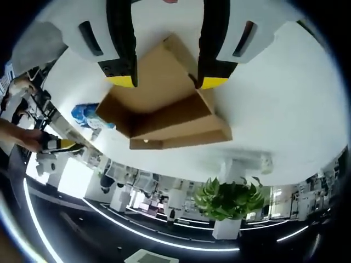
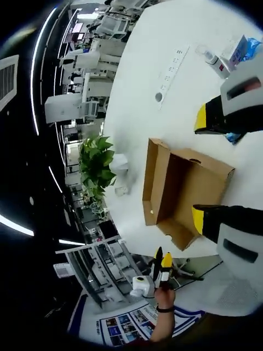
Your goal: Operate the shoe box by opening the lid, removing the specified soft item, and placing it in the target area until the item is outside and the box remains undamaged.
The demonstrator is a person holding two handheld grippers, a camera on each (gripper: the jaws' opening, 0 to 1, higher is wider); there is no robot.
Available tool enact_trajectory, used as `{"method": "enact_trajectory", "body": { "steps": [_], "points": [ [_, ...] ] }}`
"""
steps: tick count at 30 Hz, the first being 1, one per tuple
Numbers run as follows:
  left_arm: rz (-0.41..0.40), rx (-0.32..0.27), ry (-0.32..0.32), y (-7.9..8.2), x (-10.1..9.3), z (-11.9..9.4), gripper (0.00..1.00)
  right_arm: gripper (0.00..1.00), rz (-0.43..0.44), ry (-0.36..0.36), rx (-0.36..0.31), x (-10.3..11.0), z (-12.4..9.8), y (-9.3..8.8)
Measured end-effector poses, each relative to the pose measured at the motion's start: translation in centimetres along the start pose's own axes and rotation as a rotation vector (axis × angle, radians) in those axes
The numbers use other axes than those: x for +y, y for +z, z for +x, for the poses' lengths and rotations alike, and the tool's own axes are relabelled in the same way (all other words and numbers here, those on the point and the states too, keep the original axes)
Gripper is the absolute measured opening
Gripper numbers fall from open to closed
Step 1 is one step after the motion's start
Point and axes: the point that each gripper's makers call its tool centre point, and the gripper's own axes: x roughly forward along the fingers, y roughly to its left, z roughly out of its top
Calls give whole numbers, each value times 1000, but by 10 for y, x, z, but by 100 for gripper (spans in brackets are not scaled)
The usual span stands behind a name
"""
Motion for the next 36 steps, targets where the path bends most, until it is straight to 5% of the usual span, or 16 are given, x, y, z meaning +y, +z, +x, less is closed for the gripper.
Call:
{"method": "enact_trajectory", "body": {
  "steps": [13, 36],
  "points": [
    [-103, 98, 110, -26, 15, 15, 44, 50, 17, 7, -9, 16, 3, -7],
    [-175, 170, 159, -46, 20, 35, 38, 50, 35, 32, 18, 21, 5, -23]
  ]
}}
